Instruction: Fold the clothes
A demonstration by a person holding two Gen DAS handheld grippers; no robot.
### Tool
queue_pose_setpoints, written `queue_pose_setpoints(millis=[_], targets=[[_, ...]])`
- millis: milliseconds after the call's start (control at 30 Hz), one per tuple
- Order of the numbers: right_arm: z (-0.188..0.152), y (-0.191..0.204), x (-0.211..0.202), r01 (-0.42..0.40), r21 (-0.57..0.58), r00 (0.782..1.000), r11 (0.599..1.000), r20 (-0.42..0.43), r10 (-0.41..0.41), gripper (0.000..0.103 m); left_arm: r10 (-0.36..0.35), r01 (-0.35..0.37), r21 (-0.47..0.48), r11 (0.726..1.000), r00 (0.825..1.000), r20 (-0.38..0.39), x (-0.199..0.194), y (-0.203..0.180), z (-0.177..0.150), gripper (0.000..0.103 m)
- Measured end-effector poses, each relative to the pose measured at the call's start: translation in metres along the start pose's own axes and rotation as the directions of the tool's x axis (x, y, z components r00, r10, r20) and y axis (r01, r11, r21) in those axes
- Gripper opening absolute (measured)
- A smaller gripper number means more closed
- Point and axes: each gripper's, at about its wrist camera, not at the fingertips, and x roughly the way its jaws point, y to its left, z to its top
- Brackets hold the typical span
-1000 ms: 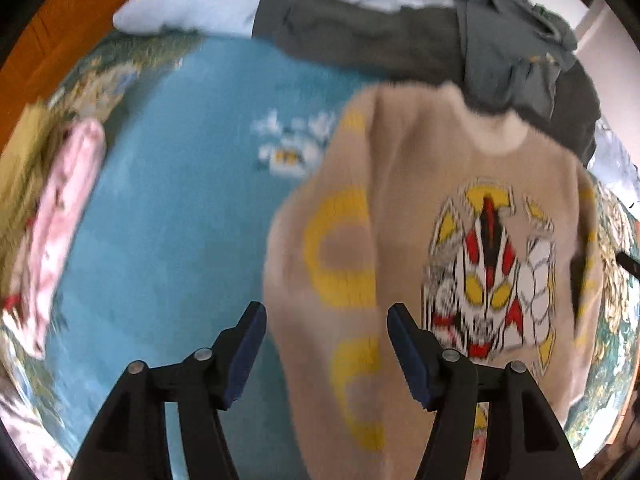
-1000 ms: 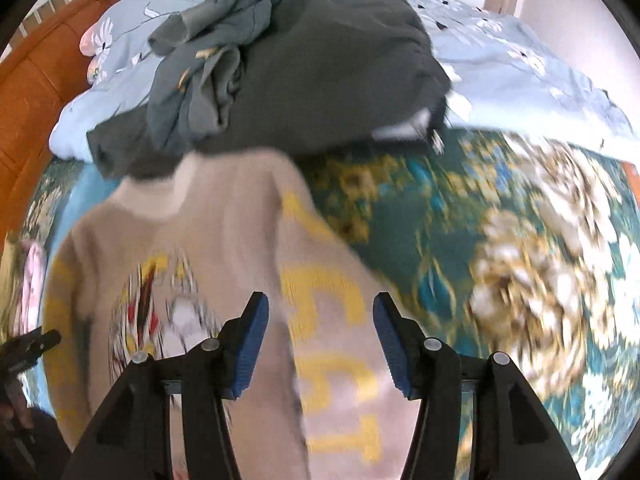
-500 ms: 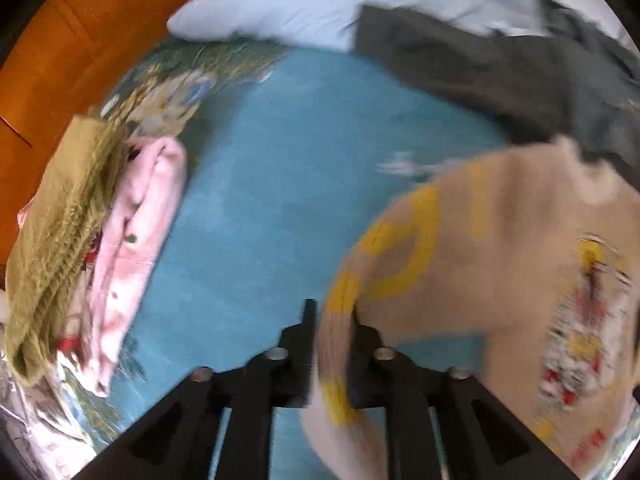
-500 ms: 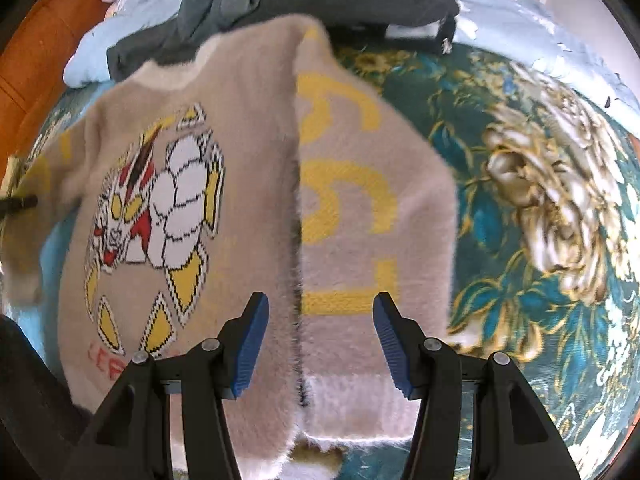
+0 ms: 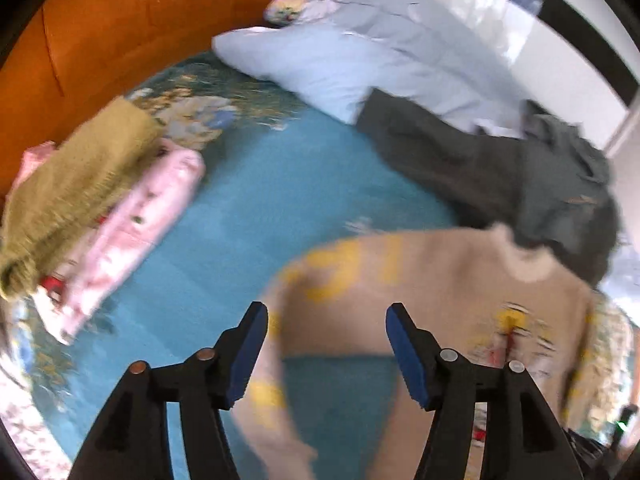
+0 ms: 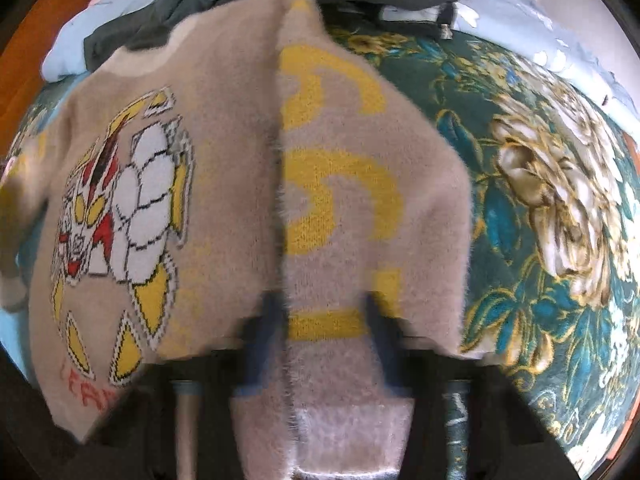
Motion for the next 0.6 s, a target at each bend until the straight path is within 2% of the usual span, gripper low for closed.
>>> queue_pose_setpoints(millis=[33, 100, 233, 300, 400, 467, 533, 567, 600], targets=[[-0.001, -0.005, -0.002, -0.004, 0.020, 1.000, 1.000, -0.005, 0.004, 0.008, -0.023, 0.024, 0.011, 1.000, 1.000, -0.011, 0.001, -0.006, -0.003, 0.065], [-0.001, -0.025, -0.009, -0.067, 0.077, 0.998, 0.995, -0.010, 0.068, 0.006, -0.067, 0.068, 0.032, 0.997, 0.997, -0.032, 0.005, -0.017, -0.008, 0.065], [0.008, -0.085, -0.051, -0.059, 0.151, 0.996, 0.987, 0.081, 0.047, 0.006, -0.111, 0.113, 0.029, 0.993, 0.991, -0.075, 0.013, -0.030, -0.014, 0.065], [0.014, -0.117, -0.068, 0.021, 0.179, 0.991, 0.984, 0.123, -0.044, 0.006, -0.132, 0.135, 0.026, 0.990, 0.987, -0.096, 0.018, -0.037, -0.017, 0.065], [0.051, -0.158, -0.082, 0.114, 0.210, 0.975, 0.971, 0.163, -0.150, 0.007, -0.168, 0.169, -0.002, 0.986, 0.977, -0.135, 0.027, -0.042, -0.020, 0.065], [0.074, -0.172, -0.084, 0.130, 0.235, 0.968, 0.963, 0.178, -0.174, 0.009, -0.176, 0.177, -0.009, 0.984, 0.969, -0.172, 0.035, -0.042, -0.024, 0.065], [0.086, -0.170, -0.078, 0.131, 0.245, 0.966, 0.961, 0.186, -0.179, 0.014, -0.179, 0.181, -0.008, 0.983, 0.962, -0.206, 0.041, -0.045, -0.033, 0.065], [0.089, -0.160, -0.077, 0.151, 0.232, 0.957, 0.961, 0.209, -0.201, 0.022, -0.177, 0.180, -0.005, 0.984, 0.960, -0.218, 0.044, -0.046, -0.037, 0.065], [0.090, -0.154, -0.078, 0.175, 0.217, 0.946, 0.960, 0.232, -0.225, 0.043, -0.172, 0.176, -0.002, 0.984, 0.958, -0.230, 0.047, -0.046, -0.041, 0.065]])
